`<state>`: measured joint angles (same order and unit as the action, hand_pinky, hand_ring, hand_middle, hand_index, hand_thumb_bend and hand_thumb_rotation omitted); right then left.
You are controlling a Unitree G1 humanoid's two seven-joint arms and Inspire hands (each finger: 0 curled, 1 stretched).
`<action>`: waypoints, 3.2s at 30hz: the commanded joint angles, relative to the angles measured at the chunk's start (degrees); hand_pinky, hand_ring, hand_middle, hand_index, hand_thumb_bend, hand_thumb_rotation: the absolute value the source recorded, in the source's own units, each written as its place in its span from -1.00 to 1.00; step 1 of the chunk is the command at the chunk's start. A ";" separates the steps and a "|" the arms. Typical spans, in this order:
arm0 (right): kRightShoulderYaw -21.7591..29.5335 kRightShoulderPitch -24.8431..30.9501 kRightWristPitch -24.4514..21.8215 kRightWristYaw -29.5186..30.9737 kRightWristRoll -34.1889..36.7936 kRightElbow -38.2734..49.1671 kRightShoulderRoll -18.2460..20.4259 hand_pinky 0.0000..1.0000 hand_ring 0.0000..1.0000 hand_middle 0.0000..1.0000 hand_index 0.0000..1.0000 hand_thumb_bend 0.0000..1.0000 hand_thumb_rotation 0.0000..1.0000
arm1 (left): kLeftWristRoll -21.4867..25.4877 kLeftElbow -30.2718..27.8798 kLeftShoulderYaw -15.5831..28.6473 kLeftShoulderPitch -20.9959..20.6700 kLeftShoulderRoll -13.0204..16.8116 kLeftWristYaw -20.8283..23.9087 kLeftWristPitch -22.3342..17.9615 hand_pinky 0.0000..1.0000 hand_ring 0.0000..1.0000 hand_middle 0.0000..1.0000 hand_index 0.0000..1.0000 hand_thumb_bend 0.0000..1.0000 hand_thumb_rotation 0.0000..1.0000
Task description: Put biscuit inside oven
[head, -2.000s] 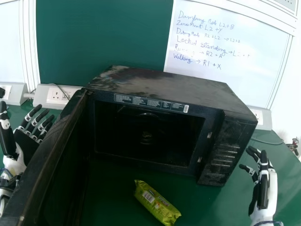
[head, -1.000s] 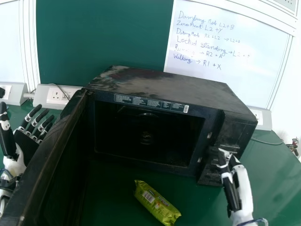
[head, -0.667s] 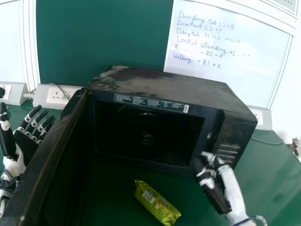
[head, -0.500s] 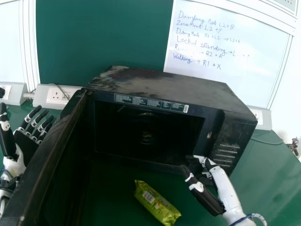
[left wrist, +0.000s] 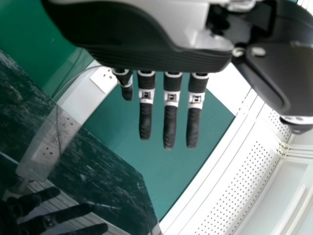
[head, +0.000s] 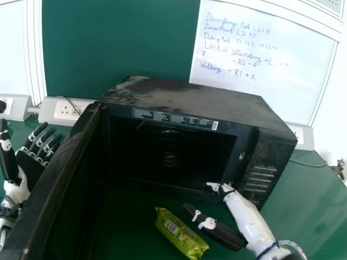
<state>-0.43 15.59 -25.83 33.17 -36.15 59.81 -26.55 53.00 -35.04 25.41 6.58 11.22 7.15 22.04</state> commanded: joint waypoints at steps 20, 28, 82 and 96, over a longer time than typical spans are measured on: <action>-2.26 -13.54 5.62 33.81 -22.68 0.19 10.81 0.64 0.80 0.82 0.87 0.85 -0.02 | 0.51 0.94 0.02 -0.13 -0.18 -0.54 -0.60 0.49 0.39 0.35 0.32 0.80 -0.29; -2.00 -17.05 9.13 43.64 -27.57 0.19 12.12 0.67 0.80 0.82 0.85 0.89 0.05 | 0.88 0.61 0.08 -0.22 -0.17 0.08 -0.32 0.49 0.40 0.34 0.31 0.81 -0.30; -10.63 -18.28 25.07 49.57 -48.73 -13.00 18.00 0.55 0.69 0.72 0.75 1.00 -0.54 | 1.91 1.48 1.39 0.35 1.17 -2.36 -0.78 0.56 0.48 0.43 0.42 0.79 -0.26; -12.51 -17.36 26.66 46.13 -48.17 -16.73 13.85 0.39 0.52 0.60 0.67 1.00 -0.51 | 2.02 1.21 1.41 -0.09 1.37 -1.57 -0.62 0.48 0.41 0.36 0.34 0.83 -0.26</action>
<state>-12.13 -2.77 0.00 77.77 -85.04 44.71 -11.69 54.85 -33.45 26.39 6.89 12.02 5.43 21.51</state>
